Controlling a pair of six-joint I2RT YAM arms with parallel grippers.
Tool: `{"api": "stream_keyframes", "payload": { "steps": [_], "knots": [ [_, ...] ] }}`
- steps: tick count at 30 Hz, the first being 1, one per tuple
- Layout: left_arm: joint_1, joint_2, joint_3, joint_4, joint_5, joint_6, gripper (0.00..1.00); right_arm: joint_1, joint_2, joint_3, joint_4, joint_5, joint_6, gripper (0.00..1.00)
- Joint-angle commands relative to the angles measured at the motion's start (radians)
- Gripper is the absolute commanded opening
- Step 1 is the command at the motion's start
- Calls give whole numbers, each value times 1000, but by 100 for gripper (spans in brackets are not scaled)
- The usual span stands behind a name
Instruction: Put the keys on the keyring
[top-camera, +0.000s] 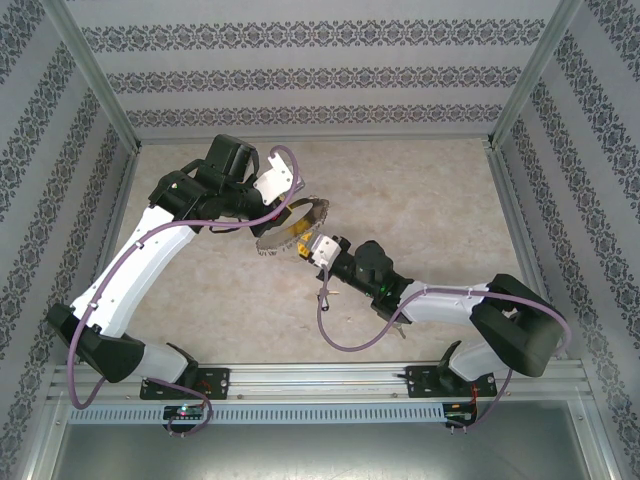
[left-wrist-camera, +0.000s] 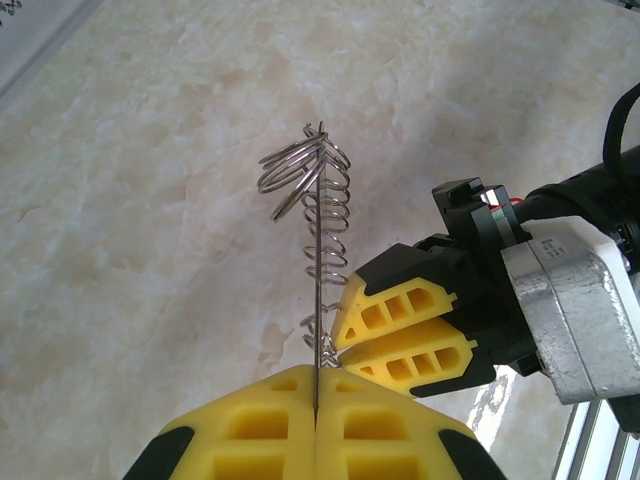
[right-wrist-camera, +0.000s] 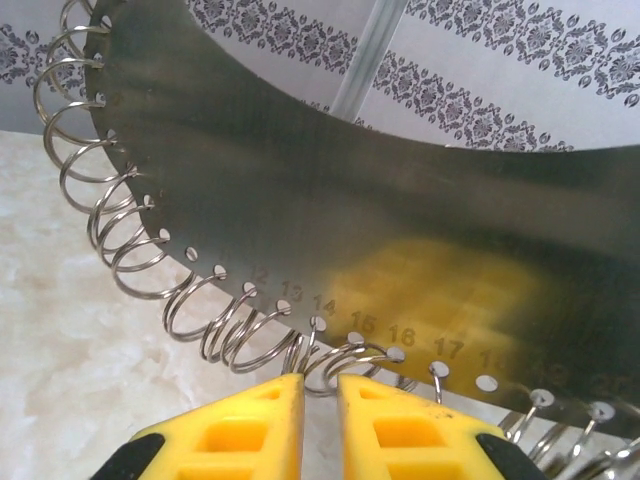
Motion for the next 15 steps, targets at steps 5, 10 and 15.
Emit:
{"api": "stream_keyframes", "payload": {
  "steps": [5, 10, 15],
  "knots": [
    [-16, -30, -2, 23, 24, 3, 0, 9, 23, 27, 52, -3, -5, 17],
    [-17, -32, 0, 23, 16, 6, 0, 15, 10, -4, 42, 25, 10, 18],
    [-17, -35, -4, 24, 15, 5, 0, 19, -31, -48, 26, 61, 20, 18]
  ]
}}
